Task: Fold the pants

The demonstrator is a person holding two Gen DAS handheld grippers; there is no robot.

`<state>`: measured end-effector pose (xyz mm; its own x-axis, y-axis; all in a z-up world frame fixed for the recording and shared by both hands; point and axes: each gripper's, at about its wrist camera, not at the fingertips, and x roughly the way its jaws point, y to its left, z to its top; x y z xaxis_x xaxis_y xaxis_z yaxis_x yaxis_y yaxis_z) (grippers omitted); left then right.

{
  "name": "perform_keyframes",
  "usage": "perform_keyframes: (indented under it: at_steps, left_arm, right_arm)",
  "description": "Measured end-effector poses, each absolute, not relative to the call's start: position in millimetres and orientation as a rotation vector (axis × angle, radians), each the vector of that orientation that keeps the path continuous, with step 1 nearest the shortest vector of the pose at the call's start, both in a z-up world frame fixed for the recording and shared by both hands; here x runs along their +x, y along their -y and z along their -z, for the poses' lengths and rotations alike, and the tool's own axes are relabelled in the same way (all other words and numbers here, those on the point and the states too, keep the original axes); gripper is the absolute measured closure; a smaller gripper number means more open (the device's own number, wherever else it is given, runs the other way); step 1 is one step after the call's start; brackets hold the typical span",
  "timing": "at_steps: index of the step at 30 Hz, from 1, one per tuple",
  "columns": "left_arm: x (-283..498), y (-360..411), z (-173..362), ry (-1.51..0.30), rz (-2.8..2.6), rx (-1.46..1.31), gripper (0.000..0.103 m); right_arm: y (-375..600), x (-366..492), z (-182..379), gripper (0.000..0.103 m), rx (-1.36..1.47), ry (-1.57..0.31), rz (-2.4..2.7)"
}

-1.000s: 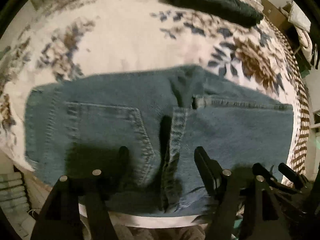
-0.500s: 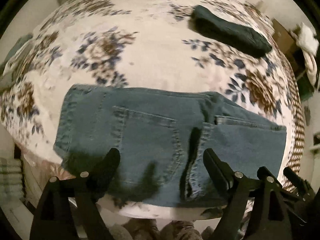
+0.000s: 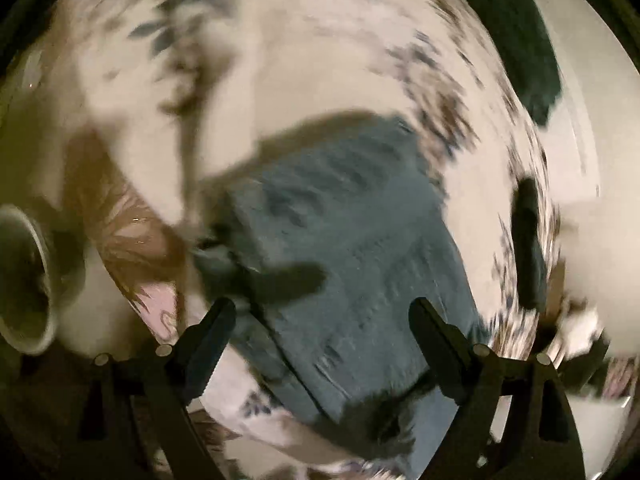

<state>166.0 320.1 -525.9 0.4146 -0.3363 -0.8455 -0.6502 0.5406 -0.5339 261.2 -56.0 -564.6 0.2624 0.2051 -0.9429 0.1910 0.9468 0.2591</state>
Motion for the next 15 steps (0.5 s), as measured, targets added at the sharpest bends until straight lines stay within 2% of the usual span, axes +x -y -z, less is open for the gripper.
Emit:
perform_keyframes:
  at_steps: [3,8,9,10,12,15]
  left_arm:
    - [158.9,-335.1,551.2,-1.158,-0.299,-1.138,0.016]
    - [151.9,-342.9,576.8,-1.125,-0.290,-1.247,0.041]
    - [150.8,-343.2,573.0,-1.100,-0.290,-1.238,0.057]
    - [149.8,-342.1,568.1,-1.086,-0.293,-1.218,0.065]
    - [147.1,-336.9,558.6,-1.050,-0.270,-1.196,0.073]
    - [146.7,-328.1,541.8,-1.000,-0.230,-1.169,0.075]
  right_arm:
    - [46.6,266.1,573.5,0.001,0.338,-1.330,-0.013]
    - [30.7,274.0,586.1,0.001,0.313,-1.357,-0.028]
    - [28.6,275.1,587.5,0.001,0.307,-1.361,-0.031]
    - [26.0,276.0,589.1,0.001,0.301,-1.365,-0.035]
    - [22.4,277.2,592.2,0.001,0.286,-1.376,-0.034]
    - [18.1,278.0,597.2,0.001,0.282,-1.395,-0.036]
